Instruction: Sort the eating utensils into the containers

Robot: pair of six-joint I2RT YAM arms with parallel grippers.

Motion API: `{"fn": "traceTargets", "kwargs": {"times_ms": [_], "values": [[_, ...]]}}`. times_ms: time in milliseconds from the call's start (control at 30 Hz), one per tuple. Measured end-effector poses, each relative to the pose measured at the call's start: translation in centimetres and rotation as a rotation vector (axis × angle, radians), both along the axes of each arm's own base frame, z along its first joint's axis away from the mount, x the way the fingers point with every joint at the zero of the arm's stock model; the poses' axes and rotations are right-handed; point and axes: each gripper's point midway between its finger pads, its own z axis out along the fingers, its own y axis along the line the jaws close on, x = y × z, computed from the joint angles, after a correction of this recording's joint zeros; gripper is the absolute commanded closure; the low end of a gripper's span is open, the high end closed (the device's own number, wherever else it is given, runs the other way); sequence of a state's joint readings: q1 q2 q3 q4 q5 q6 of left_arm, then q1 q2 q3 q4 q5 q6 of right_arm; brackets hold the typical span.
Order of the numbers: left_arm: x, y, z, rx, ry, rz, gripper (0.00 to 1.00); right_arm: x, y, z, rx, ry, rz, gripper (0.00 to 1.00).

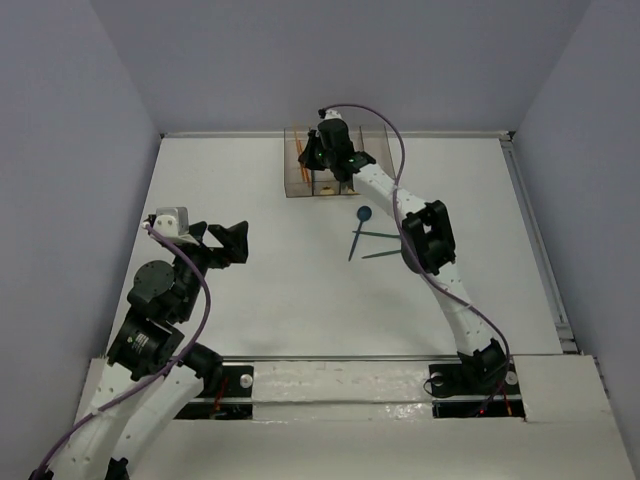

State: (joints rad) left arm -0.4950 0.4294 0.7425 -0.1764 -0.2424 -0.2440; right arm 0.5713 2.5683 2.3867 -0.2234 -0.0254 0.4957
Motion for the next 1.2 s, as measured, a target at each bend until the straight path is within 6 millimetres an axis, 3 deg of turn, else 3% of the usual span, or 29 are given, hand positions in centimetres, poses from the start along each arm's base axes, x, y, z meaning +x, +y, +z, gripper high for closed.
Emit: {"fn": "traceTargets", "kwargs": {"times_ms": [133, 267, 367, 533, 667, 733, 767, 833, 900, 1000, 1067, 1200], "values": [[0.0, 0.0, 0.0, 0.0, 0.0, 0.0, 0.01, -0.2, 0.5, -0.6, 0.025, 0.023, 0.017, 0.87], [0.0, 0.0, 0.0, 0.001, 0.001, 0.0, 0.01, 0.0, 0.9, 0.0, 0.054, 0.018, 0.013, 0.57], [0.1, -0.1, -0.1, 0.002, 0.004, 0.0, 0.01, 0.2, 0.9, 0.4, 0.07, 0.013, 0.006, 0.46], [0.2, -0.1, -0.2, 0.004, 0.007, 0.0, 0.01, 0.6, 0.3, 0.4, 0.073, 0.013, -0.005, 0.46], [0.1, -0.1, -0.2, 0.004, 0.007, -0.002, 0.01, -0.5, -1.6, 0.0, 0.028, 0.038, -0.02, 0.58], [0.1, -0.1, -0.2, 0.004, 0.008, -0.003, 0.01, -1.9, -3.4, 0.3, -0.001, 0.034, -0.029, 0.63], [0.1, -0.2, -0.2, 0.004, 0.008, -0.004, 0.01, -3.8, -5.4, 0.3, -0.041, 0.05, -0.042, 0.65], [0.1, -0.2, -0.2, 0.004, 0.007, -0.007, 0.01, -5.7, -7.6, 1.4, -0.066, 0.048, -0.058, 0.66], [0.1, -0.2, -0.2, 0.005, 0.008, -0.009, 0.01, -8.1, -10.7, 3.1, -0.082, 0.011, -0.084, 0.67], [0.1, -0.4, -0.3, 0.005, 0.009, -0.021, 0.01, -11.6, -15.8, 4.1, -0.115, -0.007, -0.151, 0.68], [0.0, -0.6, -0.2, 0.005, 0.008, -0.027, 0.01, -14.3, -19.4, 3.6, -0.137, 0.005, -0.211, 0.68], [0.0, -0.7, -0.3, 0.005, 0.008, -0.036, 0.01, -17.5, -24.1, 0.7, -0.2, 0.073, -0.315, 0.67]]}}
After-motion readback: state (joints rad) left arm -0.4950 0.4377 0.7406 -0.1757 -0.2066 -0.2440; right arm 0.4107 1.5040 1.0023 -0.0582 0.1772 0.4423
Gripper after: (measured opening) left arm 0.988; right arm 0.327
